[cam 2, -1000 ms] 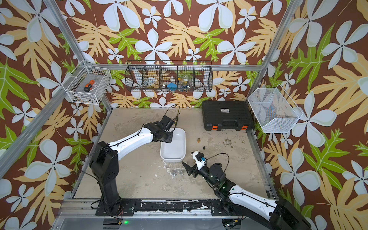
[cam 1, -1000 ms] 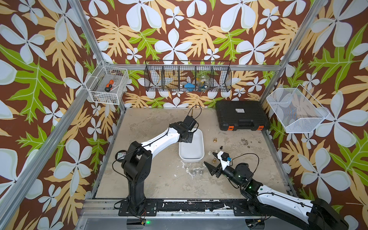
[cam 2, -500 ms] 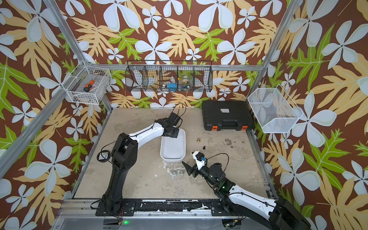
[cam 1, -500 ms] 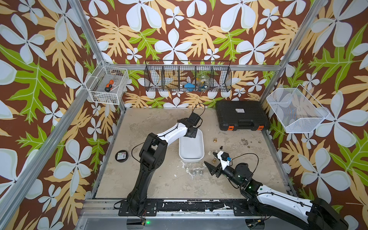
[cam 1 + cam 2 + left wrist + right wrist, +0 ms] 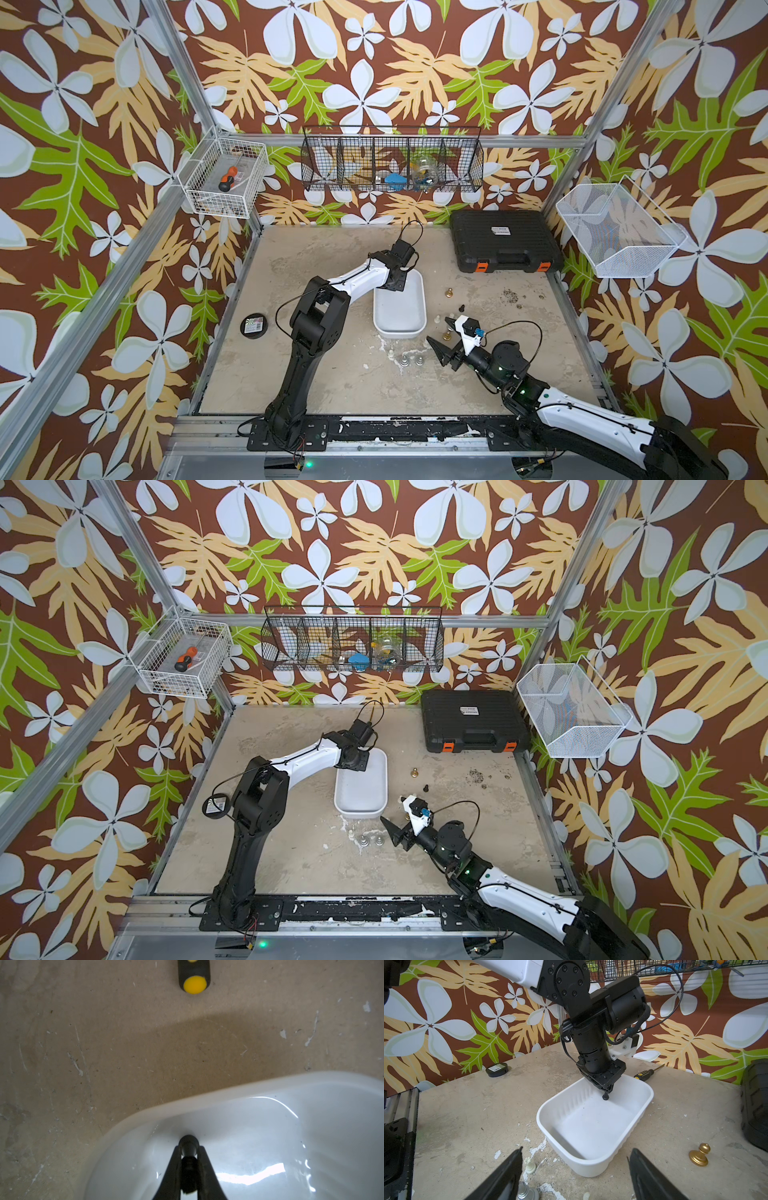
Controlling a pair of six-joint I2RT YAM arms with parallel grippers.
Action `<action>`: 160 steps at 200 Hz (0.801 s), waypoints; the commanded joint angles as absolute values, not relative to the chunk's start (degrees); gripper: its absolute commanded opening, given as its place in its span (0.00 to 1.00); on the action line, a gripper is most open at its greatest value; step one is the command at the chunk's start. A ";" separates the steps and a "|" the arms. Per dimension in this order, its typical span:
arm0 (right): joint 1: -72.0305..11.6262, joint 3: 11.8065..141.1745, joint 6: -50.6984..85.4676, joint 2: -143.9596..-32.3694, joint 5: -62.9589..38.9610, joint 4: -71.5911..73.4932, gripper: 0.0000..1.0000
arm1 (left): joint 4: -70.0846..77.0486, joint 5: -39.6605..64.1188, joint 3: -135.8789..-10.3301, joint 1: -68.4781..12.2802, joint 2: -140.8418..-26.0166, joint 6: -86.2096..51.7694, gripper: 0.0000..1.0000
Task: Put the chess pieces into the storage box
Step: Place the chess piece in the storage box.
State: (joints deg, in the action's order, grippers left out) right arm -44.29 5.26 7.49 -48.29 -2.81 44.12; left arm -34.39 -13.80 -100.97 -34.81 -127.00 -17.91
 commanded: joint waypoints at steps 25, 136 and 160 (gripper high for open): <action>-44.45 5.10 7.70 -47.73 -3.05 44.98 0.81 | -32.26 -14.85 -100.02 -34.54 -126.74 -19.25 0.06; -44.40 5.01 7.82 -47.67 -3.80 45.26 0.81 | -31.46 -13.39 -97.76 -34.53 -125.16 -20.68 0.22; -44.42 5.19 7.82 -47.97 -3.97 45.19 0.81 | -31.20 -13.00 -97.76 -34.54 -125.09 -20.74 0.24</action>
State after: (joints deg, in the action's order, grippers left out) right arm -44.29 4.99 7.53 -47.77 -3.29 44.12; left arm -31.14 -13.67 -97.73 -34.57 -125.58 -20.56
